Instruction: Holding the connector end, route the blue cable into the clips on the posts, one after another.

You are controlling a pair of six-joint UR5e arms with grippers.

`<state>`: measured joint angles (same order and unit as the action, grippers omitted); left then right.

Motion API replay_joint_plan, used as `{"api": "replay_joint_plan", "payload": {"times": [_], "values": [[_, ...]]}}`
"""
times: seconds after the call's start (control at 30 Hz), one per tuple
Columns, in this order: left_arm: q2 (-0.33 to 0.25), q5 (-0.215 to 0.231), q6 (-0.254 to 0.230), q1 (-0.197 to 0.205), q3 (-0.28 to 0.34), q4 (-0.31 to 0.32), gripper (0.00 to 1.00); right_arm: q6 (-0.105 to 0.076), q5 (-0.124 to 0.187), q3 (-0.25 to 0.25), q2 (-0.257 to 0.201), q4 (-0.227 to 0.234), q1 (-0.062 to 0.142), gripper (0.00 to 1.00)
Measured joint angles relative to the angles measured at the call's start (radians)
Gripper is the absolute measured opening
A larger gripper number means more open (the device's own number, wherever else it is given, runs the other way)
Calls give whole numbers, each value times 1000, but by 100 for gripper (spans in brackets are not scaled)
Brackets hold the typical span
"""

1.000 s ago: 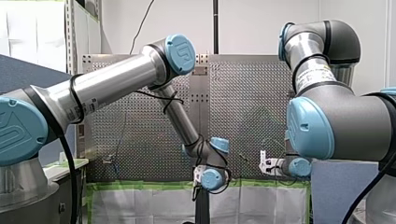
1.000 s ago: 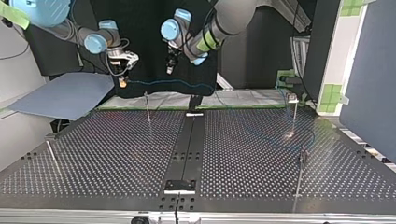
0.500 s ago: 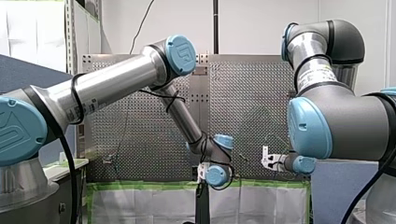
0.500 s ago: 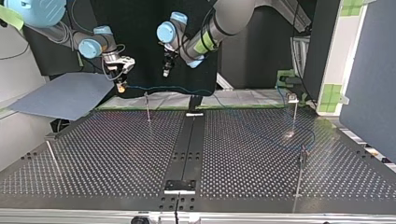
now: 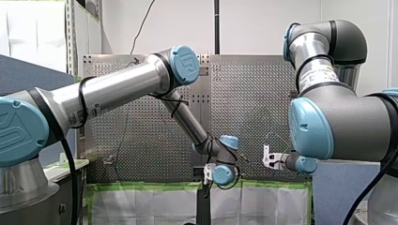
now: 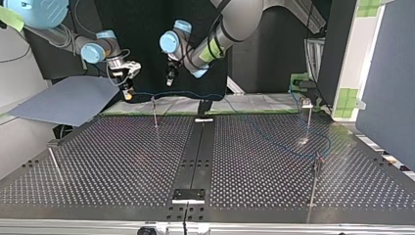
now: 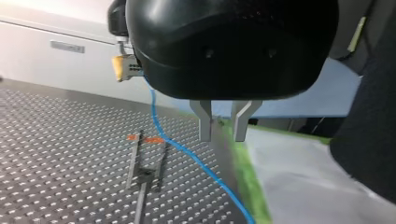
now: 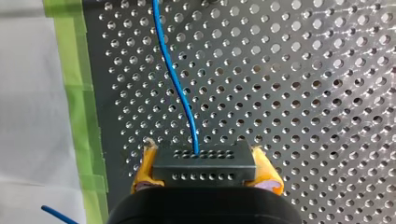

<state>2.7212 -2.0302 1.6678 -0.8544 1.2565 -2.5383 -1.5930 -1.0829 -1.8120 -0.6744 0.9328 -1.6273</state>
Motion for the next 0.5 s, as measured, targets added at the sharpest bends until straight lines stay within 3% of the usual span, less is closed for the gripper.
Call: {"api": "replay_joint_plan", "payload": {"times": [0.1,0.27,0.5], "values": [[0,-18,1,-2,-10,12,24,-5,-1,3,0,-1,4,0],[0,-38,0,-2,-26,17,11,-19,-2,7,0,1,7,0],[0,-46,-3,2,-32,13,5,-27,-2,10,0,2,9,0]]}}
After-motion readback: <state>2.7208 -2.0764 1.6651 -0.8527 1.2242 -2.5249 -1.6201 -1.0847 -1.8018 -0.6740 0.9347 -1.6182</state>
